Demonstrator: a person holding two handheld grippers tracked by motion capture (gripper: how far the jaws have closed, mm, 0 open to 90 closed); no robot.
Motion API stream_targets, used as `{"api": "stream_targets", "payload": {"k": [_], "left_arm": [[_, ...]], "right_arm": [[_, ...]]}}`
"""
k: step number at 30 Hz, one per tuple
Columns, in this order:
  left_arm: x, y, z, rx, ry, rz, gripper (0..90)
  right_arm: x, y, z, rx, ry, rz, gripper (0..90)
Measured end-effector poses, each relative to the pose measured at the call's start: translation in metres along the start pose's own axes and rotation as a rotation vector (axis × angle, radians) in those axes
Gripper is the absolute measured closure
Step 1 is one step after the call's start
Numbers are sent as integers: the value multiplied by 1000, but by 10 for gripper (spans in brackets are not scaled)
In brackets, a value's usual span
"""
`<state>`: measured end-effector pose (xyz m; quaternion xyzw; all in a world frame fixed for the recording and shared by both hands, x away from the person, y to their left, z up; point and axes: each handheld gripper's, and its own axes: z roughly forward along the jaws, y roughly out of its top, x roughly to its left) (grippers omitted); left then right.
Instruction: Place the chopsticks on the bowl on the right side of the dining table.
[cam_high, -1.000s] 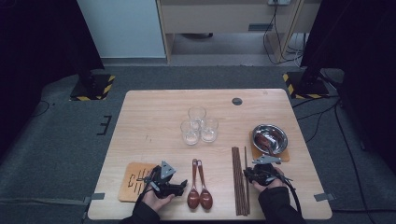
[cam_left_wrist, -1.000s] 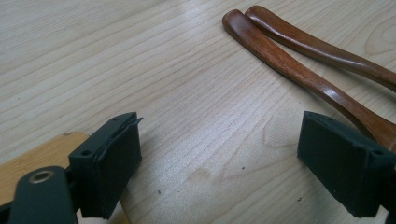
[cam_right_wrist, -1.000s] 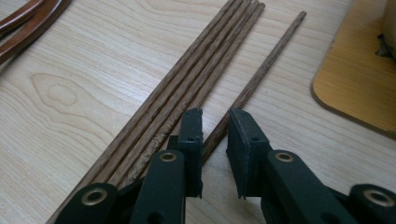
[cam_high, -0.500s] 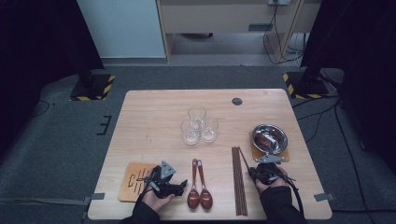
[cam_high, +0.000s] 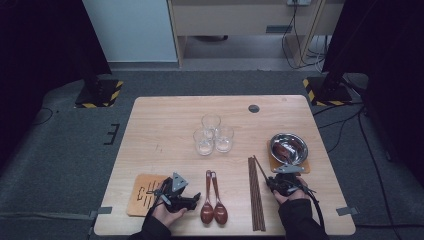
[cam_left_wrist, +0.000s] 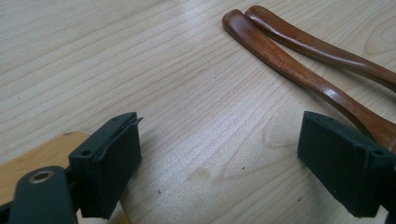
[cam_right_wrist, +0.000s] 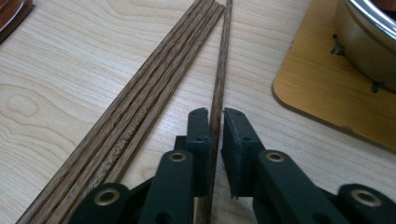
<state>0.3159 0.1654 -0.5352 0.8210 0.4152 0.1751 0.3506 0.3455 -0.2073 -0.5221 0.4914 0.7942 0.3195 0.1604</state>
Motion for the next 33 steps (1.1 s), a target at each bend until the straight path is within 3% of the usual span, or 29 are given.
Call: {"api": "stream_targets", "payload": {"k": [16, 25, 33], "left_arm": [[0, 0, 0, 0, 0, 0, 124], [0, 0, 0, 0, 0, 0, 124], [0, 0, 0, 0, 0, 0, 124]], "right_arm": [[-1, -17, -20, -40, 25, 25, 780], [2, -21, -18, -12, 32, 19, 841], [-10, -18, -15, -25, 7, 26, 850]]}}
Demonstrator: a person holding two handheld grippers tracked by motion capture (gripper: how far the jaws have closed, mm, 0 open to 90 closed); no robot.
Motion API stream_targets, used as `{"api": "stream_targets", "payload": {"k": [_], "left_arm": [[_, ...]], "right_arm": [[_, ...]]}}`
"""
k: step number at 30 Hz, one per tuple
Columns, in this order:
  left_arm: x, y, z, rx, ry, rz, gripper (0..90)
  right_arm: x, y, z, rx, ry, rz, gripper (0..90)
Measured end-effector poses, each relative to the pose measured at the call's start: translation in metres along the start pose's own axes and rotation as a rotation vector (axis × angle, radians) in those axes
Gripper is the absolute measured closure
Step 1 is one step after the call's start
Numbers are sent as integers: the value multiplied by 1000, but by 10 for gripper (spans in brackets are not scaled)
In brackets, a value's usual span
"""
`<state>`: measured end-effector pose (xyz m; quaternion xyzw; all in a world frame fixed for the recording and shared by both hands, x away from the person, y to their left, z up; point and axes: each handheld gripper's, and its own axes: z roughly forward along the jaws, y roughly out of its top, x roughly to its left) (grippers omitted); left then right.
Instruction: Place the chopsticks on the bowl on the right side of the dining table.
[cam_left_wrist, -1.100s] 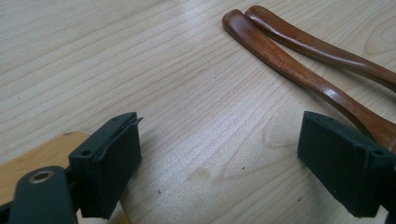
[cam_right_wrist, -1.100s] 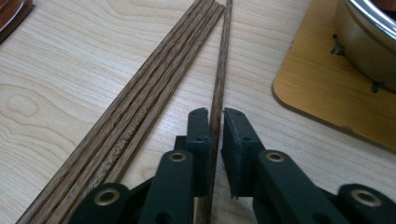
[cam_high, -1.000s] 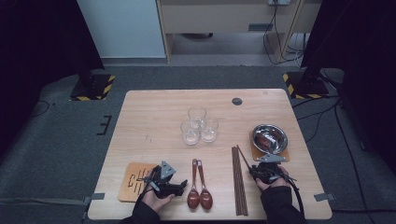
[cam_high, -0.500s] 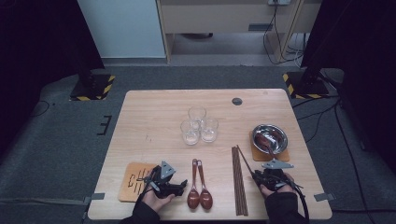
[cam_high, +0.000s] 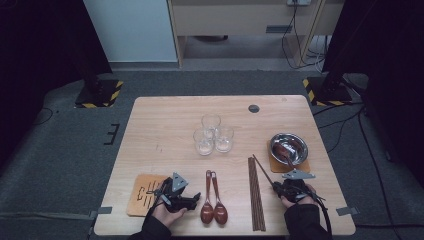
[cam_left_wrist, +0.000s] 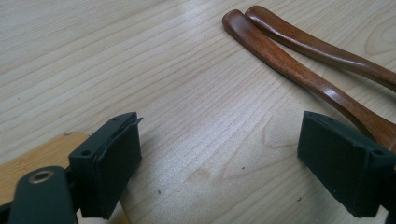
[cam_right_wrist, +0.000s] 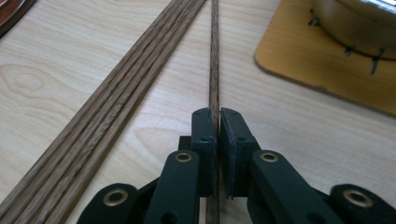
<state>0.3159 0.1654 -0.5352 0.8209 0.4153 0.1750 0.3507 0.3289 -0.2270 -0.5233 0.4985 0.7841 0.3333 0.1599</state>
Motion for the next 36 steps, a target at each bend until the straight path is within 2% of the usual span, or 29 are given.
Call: {"api": "stream_targets", "payload": {"k": [6, 11, 22, 27, 32, 36], "left_arm": [[0, 0, 0, 0, 0, 0, 124], [0, 0, 0, 0, 0, 0, 124], [0, 0, 0, 0, 0, 0, 124], [0, 0, 0, 0, 0, 0, 124], [0, 0, 0, 0, 0, 0, 123], [0, 0, 0, 0, 0, 0, 124]], "right_arm": [[-3, 3, 4, -7, -1, 0, 846], [-2, -1, 2, -17, -10, -7, 797], [2, -6, -1, -27, -40, -11, 850], [0, -5, -2, -20, -21, 5, 851], [1, 0, -8, -48, 2, 5, 851], [-1, 2, -12, -62, 1, 7, 851]]}}
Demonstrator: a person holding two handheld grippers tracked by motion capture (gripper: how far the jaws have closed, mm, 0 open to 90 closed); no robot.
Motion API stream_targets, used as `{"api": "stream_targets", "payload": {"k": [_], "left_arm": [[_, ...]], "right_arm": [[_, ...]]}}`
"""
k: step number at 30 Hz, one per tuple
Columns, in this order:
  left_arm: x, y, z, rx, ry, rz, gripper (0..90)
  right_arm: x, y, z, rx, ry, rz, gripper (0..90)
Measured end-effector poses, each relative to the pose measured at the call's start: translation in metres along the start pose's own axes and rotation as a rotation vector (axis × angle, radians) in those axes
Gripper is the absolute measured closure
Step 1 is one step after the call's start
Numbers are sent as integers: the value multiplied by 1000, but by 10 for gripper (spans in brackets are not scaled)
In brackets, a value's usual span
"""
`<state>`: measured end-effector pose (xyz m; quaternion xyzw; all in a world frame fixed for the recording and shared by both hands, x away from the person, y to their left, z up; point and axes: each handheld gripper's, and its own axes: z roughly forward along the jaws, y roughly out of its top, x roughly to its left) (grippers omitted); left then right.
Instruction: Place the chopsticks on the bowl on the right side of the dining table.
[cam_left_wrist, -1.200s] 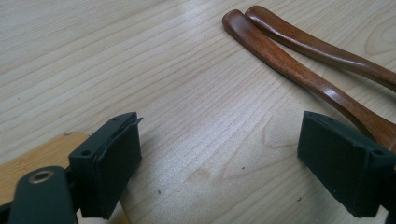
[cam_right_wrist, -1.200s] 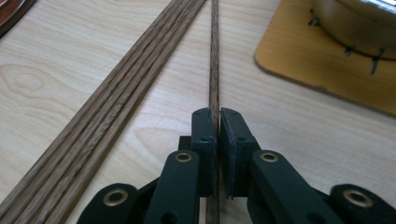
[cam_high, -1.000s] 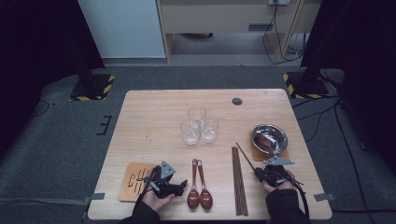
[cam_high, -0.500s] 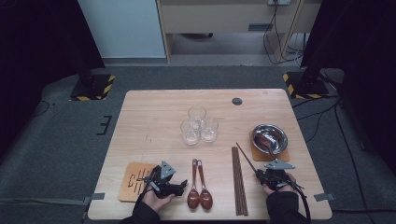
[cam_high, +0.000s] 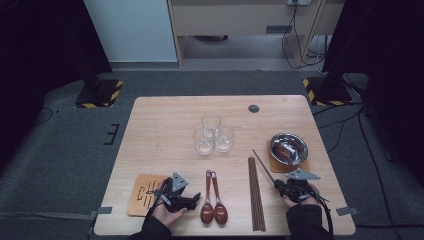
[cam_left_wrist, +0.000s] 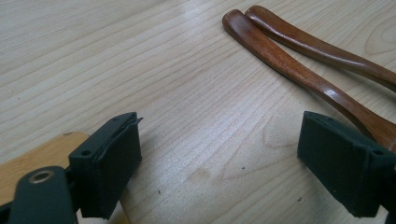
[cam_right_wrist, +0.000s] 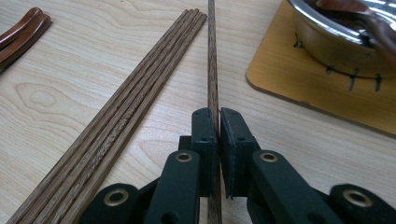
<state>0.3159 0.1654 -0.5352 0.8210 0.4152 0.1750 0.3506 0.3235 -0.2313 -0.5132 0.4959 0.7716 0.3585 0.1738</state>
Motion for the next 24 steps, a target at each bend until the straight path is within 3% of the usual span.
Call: {"api": "stream_targets", "payload": {"k": [24], "left_arm": [[0, 0, 0, 0, 0, 0, 124]], "right_arm": [[-5, 17, -29, -110, 42, 29, 852]]}}
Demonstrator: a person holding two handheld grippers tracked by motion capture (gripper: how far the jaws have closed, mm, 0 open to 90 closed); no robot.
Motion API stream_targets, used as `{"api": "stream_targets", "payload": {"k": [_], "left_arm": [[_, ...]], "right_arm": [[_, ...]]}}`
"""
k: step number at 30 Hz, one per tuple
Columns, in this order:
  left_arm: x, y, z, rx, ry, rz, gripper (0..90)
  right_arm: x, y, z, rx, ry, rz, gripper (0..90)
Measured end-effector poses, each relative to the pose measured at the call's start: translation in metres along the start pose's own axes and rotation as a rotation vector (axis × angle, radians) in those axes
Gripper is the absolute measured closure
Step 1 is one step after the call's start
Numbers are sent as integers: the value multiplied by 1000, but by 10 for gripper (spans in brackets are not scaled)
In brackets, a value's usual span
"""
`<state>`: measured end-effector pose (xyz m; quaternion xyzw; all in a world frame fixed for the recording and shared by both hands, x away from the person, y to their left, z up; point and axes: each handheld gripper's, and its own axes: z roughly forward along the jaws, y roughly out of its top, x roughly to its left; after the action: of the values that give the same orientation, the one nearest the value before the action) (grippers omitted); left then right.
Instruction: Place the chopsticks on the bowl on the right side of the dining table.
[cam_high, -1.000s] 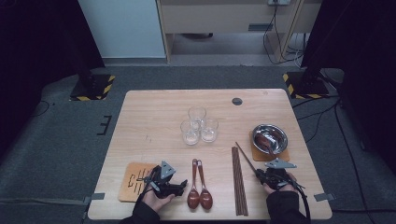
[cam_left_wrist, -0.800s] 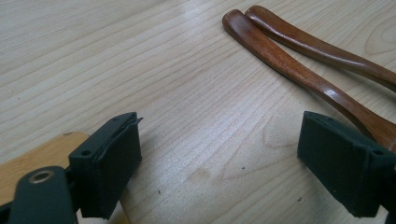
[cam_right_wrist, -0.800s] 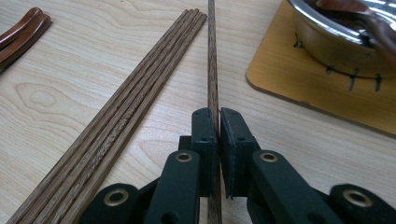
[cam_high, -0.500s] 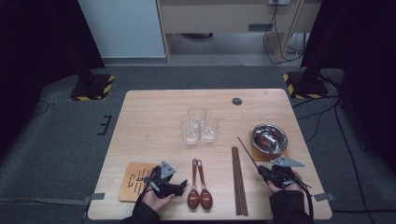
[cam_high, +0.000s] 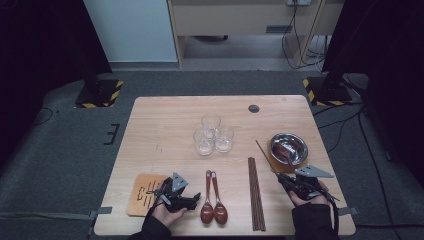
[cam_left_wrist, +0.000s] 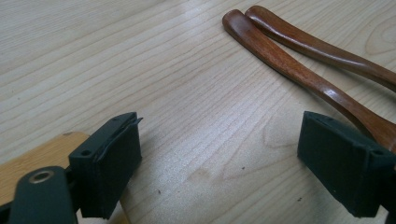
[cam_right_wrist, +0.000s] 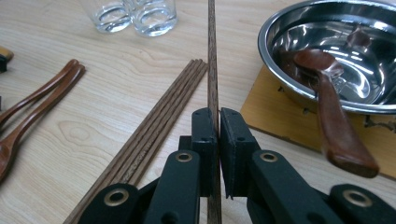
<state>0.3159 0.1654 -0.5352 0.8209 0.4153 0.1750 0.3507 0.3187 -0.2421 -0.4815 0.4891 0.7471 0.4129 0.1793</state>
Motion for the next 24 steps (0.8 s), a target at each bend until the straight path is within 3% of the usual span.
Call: {"api": "stream_targets", "payload": {"k": [24], "left_arm": [[0, 0, 0, 0, 0, 0, 124]], "right_arm": [[-2, 20, -19, -83, 17, 9, 852]]}}
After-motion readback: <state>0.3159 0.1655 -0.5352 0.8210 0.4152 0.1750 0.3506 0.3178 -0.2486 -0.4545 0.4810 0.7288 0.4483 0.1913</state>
